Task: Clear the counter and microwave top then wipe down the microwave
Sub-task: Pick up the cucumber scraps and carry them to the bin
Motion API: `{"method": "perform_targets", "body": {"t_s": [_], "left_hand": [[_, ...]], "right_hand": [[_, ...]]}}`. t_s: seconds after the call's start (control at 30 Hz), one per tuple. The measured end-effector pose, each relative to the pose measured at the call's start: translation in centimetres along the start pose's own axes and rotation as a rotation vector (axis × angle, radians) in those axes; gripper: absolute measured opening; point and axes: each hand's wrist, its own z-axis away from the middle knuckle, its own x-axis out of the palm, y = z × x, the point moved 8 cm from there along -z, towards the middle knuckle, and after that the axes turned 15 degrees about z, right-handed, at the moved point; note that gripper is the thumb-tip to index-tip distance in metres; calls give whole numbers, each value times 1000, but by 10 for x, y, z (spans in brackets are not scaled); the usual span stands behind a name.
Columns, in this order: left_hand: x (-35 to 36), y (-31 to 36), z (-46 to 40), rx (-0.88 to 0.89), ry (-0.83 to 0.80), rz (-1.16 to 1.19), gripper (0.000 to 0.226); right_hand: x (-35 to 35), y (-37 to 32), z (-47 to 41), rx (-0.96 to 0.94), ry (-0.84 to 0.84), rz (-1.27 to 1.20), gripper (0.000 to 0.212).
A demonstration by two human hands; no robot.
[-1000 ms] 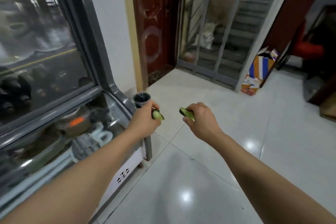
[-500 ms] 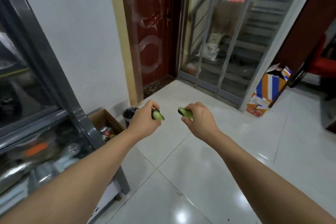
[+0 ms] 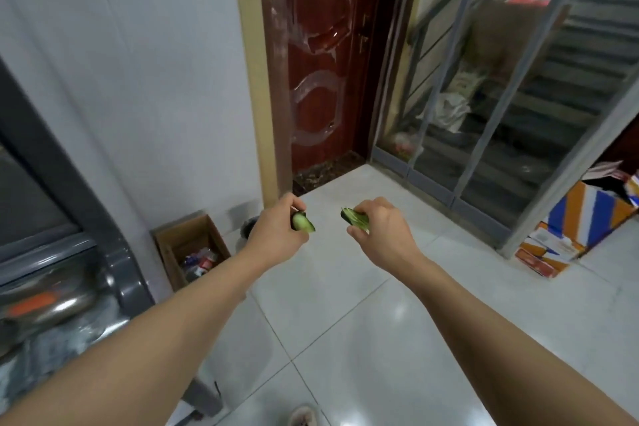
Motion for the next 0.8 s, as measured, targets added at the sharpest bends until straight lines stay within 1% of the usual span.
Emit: {"method": "perform_targets", "body": {"t_s": [0.1,0.3,0.53,0.67,0.8], "left_hand": [[5,1,-51,0,10,21,32],[4,8,-156,1,23,-10,30],[7,7,-252,-29,56,-19,32],[11,6,-303,-59,115,-10,32],[19,5,-353,-91,220,-3,32]], "right_hand": [[11,8,-51,-27,1,2,29],[26,20,-158,-64,-13,-3,30],[41,38,-260,-99,-26,12,32],[54,47,-320,-167,-36,1,34],[68,59,-385,-262,-47,-30,36]]}}
